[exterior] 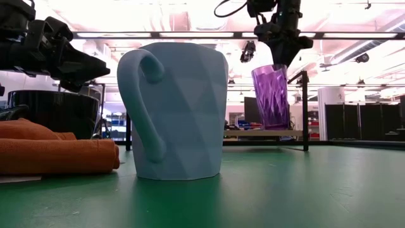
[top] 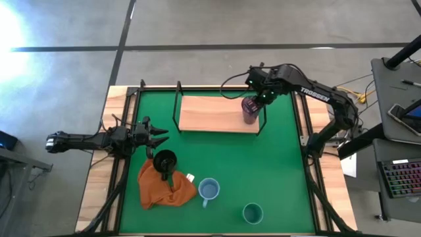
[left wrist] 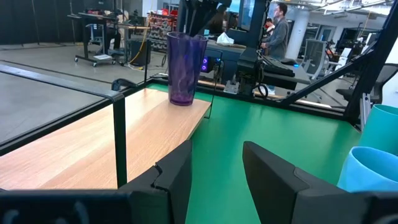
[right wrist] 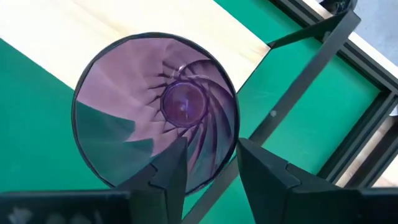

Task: Stack small to large cups/mugs on shelf
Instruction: Put the violet cup on the shelf, then put the green cup on the shelf

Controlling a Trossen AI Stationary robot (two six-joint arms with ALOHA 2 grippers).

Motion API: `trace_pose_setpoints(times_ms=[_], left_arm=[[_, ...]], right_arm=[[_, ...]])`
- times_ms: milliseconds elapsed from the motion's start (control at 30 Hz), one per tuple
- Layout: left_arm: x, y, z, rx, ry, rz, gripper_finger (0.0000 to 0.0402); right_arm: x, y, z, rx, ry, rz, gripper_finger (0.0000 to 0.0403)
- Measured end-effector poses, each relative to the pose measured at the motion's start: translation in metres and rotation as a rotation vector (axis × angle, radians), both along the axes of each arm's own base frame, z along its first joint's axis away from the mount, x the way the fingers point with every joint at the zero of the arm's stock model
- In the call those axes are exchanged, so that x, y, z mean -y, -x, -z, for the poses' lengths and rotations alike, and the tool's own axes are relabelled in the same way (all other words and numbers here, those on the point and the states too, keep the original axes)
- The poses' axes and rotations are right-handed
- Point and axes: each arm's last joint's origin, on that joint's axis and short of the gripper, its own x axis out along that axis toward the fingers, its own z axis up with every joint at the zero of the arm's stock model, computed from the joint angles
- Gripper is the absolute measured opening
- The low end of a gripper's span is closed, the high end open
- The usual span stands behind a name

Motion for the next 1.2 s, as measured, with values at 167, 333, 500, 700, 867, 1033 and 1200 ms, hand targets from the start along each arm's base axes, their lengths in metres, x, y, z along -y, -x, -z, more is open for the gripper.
trace_pose_setpoints(times_ms=[167, 333, 500, 700, 867, 1033, 1200], left_arm=[[0.000, 0.000, 0.000, 0.000, 0.000, 0.000, 0.0128], [0.000, 0.000, 0.000, 0.000, 0.000, 0.000, 0.0128], [0.000, 0.000, 0.000, 0.000, 0.000, 0.000, 0.0128], [0.000, 0.000, 0.000, 0.000, 0.000, 0.000, 0.0128], [0.000, 0.000, 0.000, 0.000, 0.000, 0.000, 0.0128], [0.000, 0.000, 0.000, 0.000, 0.000, 0.000, 0.0128], [0.000, 0.000, 0.000, 0.000, 0.000, 0.000, 0.0128]], right_arm=[[-0.002, 0.002, -0.002, 0.002, 0.001, -0.002, 0.0128], [-0.004, 0.005, -0.001, -0.029, -0.022, -0.006, 0.0130], [-0.013, 0.012, -0.001, -0.111, -0.061, -0.026, 0.0127], [-0.036, 0.020, -0.020, -0.042, -0.033, -0.077, 0.0127], [-0.057, 0.034, -0.049, 0.112, -0.015, -0.079, 0.0135], [-0.100, 0.051, -0.066, 0.246, -0.211, -0.118, 0.0136], [-0.163, 0.056, -0.051, 0.147, -0.300, -0.153, 0.0136]])
